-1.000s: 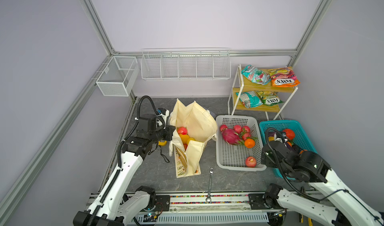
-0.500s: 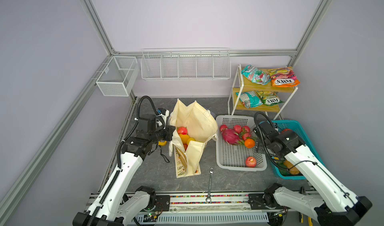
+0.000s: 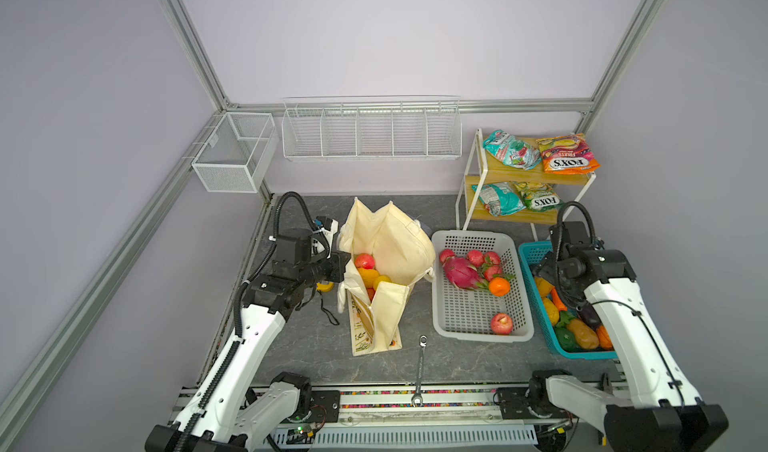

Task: Place the food into the grocery bag and tie it
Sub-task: 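Move the right gripper over the teal basket of vegetables, then lower the right gripper onto the large orange fruit in the teal basket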

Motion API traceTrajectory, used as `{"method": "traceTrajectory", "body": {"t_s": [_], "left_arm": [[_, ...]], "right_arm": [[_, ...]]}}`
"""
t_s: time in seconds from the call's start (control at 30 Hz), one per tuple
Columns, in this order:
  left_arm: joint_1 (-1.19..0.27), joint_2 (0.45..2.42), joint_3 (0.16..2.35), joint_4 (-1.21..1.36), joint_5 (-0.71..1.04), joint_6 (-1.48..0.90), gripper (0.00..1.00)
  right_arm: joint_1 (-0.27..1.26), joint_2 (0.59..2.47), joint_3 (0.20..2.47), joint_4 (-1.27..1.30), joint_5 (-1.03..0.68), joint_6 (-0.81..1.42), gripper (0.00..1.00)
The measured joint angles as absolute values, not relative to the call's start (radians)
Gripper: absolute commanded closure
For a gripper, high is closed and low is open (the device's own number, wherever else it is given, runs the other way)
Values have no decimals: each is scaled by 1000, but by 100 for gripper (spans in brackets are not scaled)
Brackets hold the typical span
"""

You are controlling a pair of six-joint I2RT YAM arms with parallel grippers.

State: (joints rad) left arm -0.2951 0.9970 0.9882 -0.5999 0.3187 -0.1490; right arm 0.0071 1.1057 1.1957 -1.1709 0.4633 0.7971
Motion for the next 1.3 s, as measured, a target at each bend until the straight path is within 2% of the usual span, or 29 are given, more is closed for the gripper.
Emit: {"method": "traceTrajectory", "body": {"t_s": [0.2,0.4,0.83,1.07,1.3], "left_arm": [[-295,997,988,-600,318,-149,100],[-295,997,988,-600,318,-149,100],[-295,997,988,-600,319,-149,100],[-295,996,988,-600,319,-149,100],[-295,993,988,-601,322,-149,100]], "right_arm": [[-136,1101,1184,-1150,461,814,12],[-236,1195,1186,-1153,466,828,12],[-356,1257,1163,-1063,582,826,12],[-450,1379,1145,-1005,583,812,11],[-480,1418,1084,-944,585,815,5]]}}
